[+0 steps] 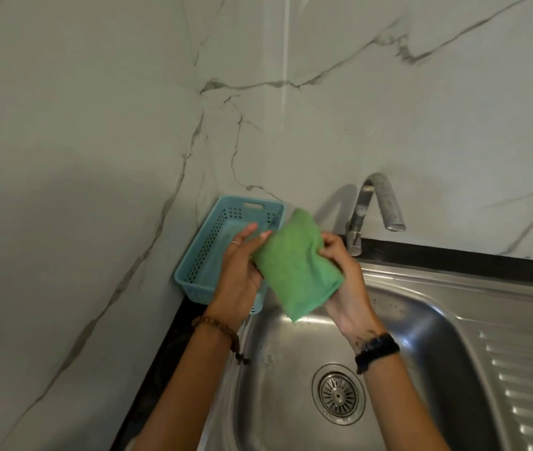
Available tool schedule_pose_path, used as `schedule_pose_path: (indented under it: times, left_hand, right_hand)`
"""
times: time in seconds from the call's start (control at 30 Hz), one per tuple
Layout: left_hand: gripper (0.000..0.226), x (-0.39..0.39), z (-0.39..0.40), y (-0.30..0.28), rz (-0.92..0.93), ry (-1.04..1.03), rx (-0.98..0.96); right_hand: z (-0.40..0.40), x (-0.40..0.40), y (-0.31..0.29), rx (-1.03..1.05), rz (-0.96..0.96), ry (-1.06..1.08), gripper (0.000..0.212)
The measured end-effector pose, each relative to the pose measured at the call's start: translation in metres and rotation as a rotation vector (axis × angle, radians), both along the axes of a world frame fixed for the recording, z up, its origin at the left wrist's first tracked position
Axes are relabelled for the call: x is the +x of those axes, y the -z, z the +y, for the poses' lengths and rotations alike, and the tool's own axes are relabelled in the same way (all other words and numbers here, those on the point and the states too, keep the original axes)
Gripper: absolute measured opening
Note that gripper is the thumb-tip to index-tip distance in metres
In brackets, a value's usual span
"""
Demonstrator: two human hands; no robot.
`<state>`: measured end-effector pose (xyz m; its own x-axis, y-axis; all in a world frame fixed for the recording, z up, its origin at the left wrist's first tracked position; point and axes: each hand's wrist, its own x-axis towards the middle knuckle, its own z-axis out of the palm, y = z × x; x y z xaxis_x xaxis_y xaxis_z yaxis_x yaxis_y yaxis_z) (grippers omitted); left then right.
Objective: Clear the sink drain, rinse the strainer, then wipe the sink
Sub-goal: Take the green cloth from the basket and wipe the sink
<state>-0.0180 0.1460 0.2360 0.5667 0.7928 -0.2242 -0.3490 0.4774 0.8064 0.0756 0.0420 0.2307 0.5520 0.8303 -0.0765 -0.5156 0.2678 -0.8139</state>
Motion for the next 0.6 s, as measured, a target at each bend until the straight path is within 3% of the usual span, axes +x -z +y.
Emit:
schedule_pose_path:
  times: [0.07,0.13,0.23,0.37,0.53,0.6]
  left_hand:
    - [0.036,0.005,-0.017,-0.001,0.083,0.019,0.153]
    - [0.051,0.007,-0.032,-0.001,0.254,0.111,0.43]
    - [0.066,0.016,-0.06,0.001,0.43,0.375,0.689]
    - [0.08,0.034,-0.093,0.009,0.552,0.463,0.931]
    - [0.096,0.048,-0.113,0.027,0.676,0.487,0.976]
    - [0.102,0.05,-0.113,0.032,0.679,0.46,0.934]
  right_hand:
    - [-0.027,0.006,0.016,-0.144,-0.168,0.047,0.024]
    - [-0.048,0.011,0.028,-0.256,-0.321,0.085,0.031]
    - [-0.064,0.01,0.043,-0.305,-0.385,0.13,0.027]
    - [-0.072,-0.005,0.061,-0.302,-0.118,0.047,0.041]
    - [-0.078,-0.01,0.082,-0.206,0.474,0.048,0.071]
    - [-0.081,-0.013,0.087,-0.161,0.579,0.042,0.073]
